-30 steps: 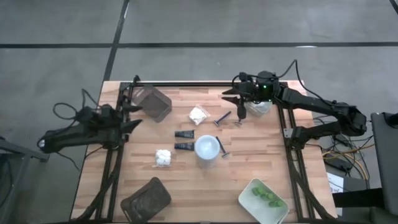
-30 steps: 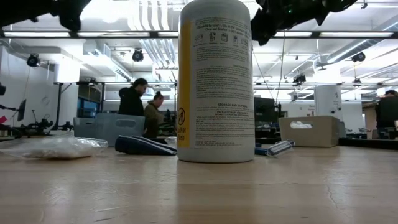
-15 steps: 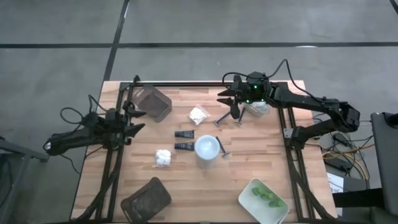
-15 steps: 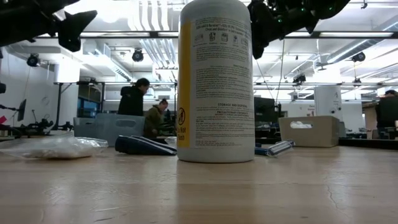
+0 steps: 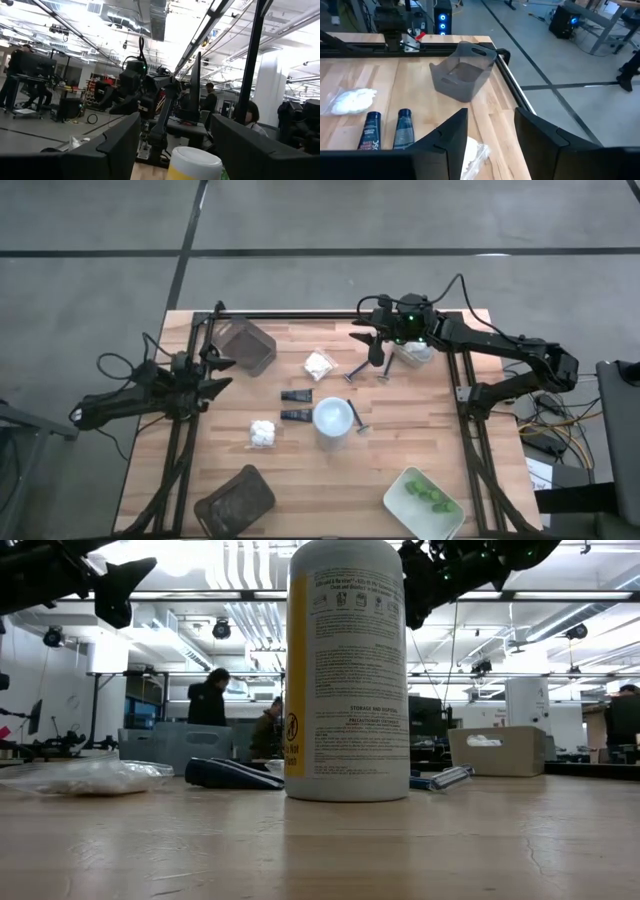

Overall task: Pick & Place Travel size toiletries
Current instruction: Move the white cotton pack to the top middle of the table

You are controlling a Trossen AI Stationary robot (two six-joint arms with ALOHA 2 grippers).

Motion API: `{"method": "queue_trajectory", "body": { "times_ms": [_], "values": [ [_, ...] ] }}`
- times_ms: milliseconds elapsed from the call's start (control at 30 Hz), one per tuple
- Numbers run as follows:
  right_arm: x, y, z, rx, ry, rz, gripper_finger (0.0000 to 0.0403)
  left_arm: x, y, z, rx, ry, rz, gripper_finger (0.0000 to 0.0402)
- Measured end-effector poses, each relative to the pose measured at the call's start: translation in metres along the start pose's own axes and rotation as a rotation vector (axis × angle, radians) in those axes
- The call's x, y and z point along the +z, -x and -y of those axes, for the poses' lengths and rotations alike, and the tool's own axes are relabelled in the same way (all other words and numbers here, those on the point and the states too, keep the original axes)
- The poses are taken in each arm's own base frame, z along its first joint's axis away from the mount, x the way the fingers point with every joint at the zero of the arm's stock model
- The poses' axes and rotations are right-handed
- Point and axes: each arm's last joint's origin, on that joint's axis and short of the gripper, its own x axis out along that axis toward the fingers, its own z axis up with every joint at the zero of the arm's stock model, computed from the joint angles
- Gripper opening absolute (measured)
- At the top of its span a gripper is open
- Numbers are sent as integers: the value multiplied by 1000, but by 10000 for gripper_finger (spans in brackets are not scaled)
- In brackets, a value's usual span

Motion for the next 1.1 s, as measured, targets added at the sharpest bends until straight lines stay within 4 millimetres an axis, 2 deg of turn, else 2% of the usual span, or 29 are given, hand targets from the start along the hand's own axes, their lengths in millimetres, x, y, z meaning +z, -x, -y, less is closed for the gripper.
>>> {"method": "queue_trajectory", "body": {
  "times_ms": [100,300,500,567,700,800,1100],
  "values": [
    [0,0,0,1,-11,0,170,0,0,0,0,35,-1,248],
    [0,1,2,-6,-156,4,184,0,0,0,1,45,-5,248],
    [-9,3,0,-5,-140,-13,196,0,0,-1,23,49,2,248],
    [-13,8,0,-11,-144,31,199,0,0,-2,52,69,16,248],
    [-23,27,-5,-29,-141,216,203,1,0,-2,81,80,29,248],
    [-38,44,-10,-42,-150,323,204,1,0,-3,118,68,39,248],
    [-77,92,-25,-51,-167,447,182,2,1,-7,248,178,95,248]
  ]
}}
